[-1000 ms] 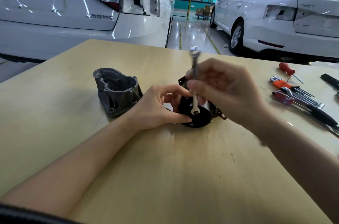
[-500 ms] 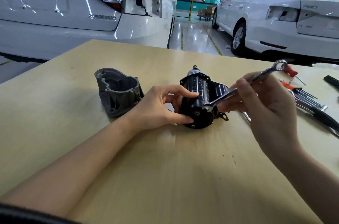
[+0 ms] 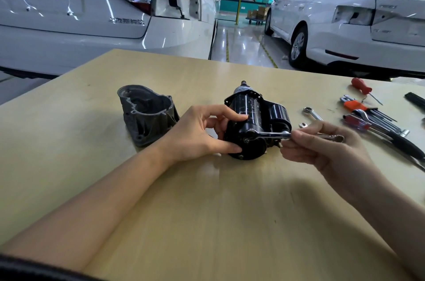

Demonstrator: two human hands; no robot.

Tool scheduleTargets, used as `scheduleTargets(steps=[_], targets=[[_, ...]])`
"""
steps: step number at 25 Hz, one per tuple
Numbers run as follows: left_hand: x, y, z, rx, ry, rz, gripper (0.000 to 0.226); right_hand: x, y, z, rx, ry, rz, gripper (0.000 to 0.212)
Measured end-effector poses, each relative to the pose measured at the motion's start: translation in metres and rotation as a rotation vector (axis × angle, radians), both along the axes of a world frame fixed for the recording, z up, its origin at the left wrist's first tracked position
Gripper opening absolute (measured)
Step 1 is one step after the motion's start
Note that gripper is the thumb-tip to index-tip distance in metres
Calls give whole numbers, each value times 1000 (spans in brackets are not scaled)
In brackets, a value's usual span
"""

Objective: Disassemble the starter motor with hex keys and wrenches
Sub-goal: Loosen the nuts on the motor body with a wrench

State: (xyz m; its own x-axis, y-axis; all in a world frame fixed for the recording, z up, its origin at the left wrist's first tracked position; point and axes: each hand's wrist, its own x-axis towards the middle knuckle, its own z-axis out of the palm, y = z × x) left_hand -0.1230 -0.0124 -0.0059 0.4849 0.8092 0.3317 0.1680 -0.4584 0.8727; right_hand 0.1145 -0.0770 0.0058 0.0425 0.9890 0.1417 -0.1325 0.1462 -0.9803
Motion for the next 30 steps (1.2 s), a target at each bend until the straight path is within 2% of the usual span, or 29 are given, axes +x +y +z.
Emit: scheduleTargets(steps=[2,5,7,18,26,30], targets=[[0,0,0,1,-5,1,52,3,-4,-1,117,-105,-19,13],[0,1,0,14,3,-3,51,0,-10,-2,326,-387,-79,15],[-1,1,0,20,5,-7,51,-2,-13,-4,399,-501,-107,20],[0,2,-2,34,-13,-22,49,6,-11,-7,421,-557,-72,22],[0,2,-2,24,-24,-25,48,5,-10,-19,534,-693,-142,20],[1,3,-3,27,-33,-17,48,6,-8,-26,549,-768,-114,27]])
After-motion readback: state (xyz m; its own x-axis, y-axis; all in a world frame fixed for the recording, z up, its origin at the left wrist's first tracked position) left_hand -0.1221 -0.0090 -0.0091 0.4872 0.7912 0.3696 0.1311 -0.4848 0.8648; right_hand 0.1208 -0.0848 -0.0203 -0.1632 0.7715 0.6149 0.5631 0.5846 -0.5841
